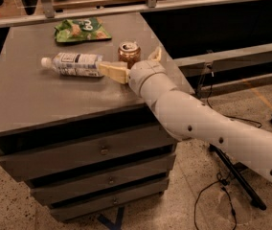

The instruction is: Place orange can upright

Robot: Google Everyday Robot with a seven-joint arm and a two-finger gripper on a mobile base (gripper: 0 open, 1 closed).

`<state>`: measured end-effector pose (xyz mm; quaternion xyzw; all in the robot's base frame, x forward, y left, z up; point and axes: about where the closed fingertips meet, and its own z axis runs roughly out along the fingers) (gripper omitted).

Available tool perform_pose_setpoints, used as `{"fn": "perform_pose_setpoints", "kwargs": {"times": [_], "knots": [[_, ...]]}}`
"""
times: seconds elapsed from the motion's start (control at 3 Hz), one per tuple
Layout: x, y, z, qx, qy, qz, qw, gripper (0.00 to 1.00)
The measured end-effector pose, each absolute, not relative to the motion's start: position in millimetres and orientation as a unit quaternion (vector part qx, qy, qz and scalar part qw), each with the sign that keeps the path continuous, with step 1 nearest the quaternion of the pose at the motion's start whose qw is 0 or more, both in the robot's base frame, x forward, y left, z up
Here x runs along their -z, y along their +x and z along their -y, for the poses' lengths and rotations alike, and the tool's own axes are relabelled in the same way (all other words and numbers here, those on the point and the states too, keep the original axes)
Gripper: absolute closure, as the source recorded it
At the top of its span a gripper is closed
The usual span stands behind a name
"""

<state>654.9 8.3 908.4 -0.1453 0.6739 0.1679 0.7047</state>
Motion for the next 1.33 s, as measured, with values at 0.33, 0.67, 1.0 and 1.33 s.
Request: {"fn": "perform_pose_setpoints", "kwargs": {"times": [0.33,0.67,1.0,1.33], "knots": [[-909.0,642.2,-7.4,-0.168,-0.148,-0.683,0.695,0.0],[-904.9,623.0,-10.3,-0.163,-0.142,-0.701,0.68,0.0],[-898.1,598.5,-16.9,-0.154,-0.127,-0.725,0.659,0.0],[-898.2,598.5,-17.0,-0.154,-0.127,-0.725,0.659,0.0]]}}
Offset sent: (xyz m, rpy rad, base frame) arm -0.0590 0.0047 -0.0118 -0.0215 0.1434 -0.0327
